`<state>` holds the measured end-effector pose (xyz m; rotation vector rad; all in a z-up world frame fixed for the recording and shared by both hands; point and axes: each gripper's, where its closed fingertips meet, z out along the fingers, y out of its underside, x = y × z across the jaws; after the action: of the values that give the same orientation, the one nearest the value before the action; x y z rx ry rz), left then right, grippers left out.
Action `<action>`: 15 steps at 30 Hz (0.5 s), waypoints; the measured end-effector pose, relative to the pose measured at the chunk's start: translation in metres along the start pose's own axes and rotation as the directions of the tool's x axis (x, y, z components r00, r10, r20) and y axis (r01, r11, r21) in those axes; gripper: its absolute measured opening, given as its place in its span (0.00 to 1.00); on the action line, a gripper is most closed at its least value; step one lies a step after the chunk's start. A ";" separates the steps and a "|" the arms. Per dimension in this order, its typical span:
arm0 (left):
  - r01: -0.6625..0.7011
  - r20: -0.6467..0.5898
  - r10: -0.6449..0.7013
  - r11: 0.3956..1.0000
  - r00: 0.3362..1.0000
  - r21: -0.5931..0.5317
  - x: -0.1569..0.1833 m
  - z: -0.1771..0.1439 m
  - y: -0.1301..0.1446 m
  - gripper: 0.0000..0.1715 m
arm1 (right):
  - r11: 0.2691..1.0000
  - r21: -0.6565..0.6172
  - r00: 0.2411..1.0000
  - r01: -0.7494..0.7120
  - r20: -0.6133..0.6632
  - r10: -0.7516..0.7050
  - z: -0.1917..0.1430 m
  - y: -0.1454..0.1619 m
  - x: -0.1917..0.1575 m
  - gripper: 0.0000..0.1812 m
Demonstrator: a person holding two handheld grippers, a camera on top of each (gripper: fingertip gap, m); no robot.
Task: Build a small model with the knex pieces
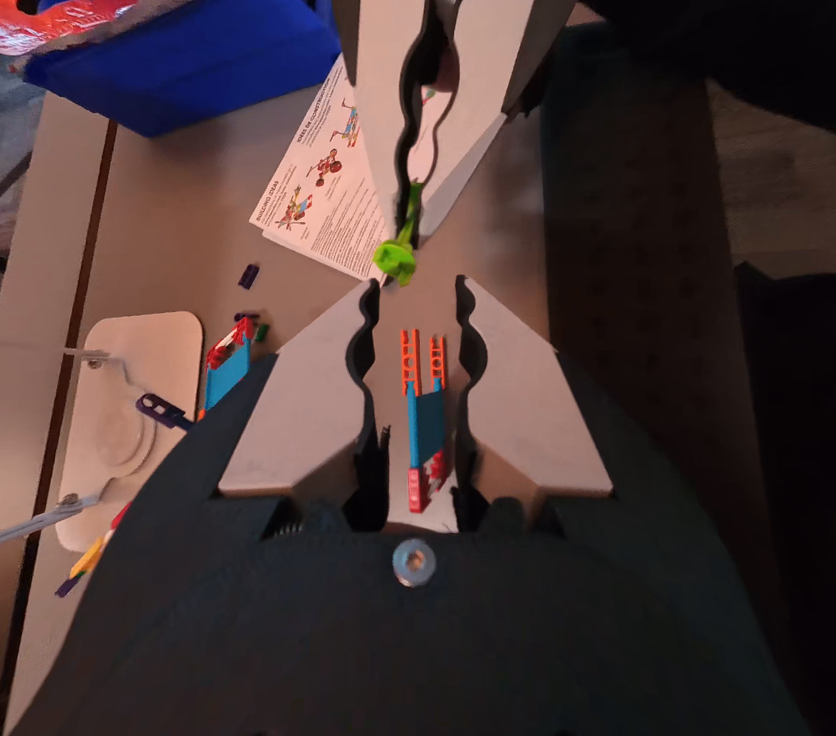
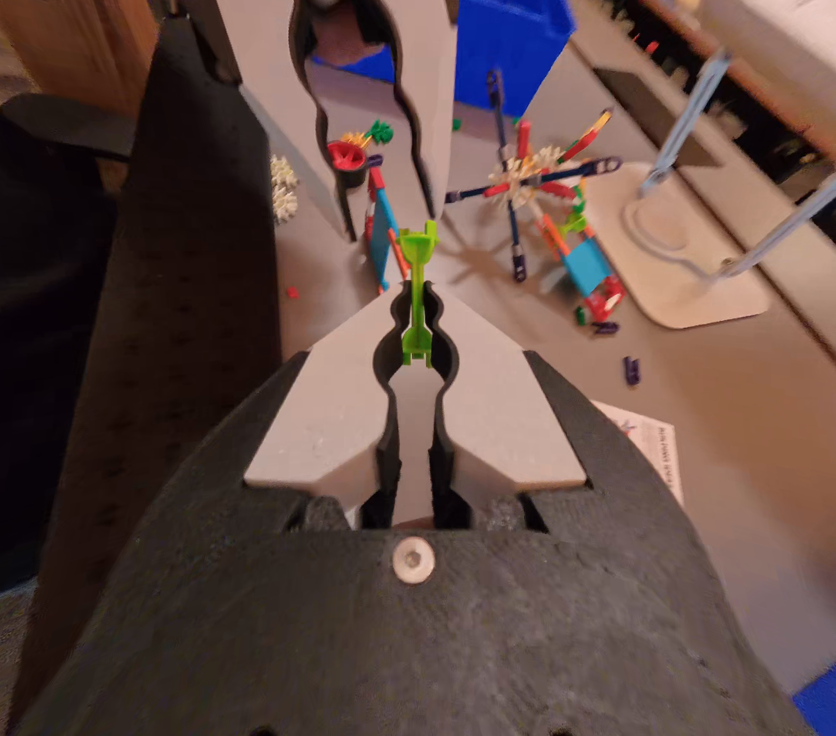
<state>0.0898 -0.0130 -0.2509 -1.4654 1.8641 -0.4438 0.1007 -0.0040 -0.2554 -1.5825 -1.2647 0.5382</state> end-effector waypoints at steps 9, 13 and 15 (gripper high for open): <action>0.066 -0.009 -0.065 0.990 0.998 0.124 -0.011 -0.002 -0.014 0.10 | 0.990 0.089 0.992 0.111 -0.068 -0.105 0.000 -0.018 0.000 0.01; -0.091 0.057 0.091 0.996 0.994 -0.003 -0.012 -0.002 -0.003 0.10 | 0.988 0.014 0.985 0.151 -0.086 -0.149 0.007 -0.011 0.000 0.06; -0.163 0.054 0.167 0.985 0.985 -0.063 -0.009 -0.002 -0.002 0.10 | 0.986 -0.017 0.984 0.163 -0.062 -0.164 0.012 -0.010 -0.005 0.07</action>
<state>0.0905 -0.0054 -0.2456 -1.3339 1.9471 -0.2655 0.0844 -0.0034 -0.2527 -1.4783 -1.3378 0.3739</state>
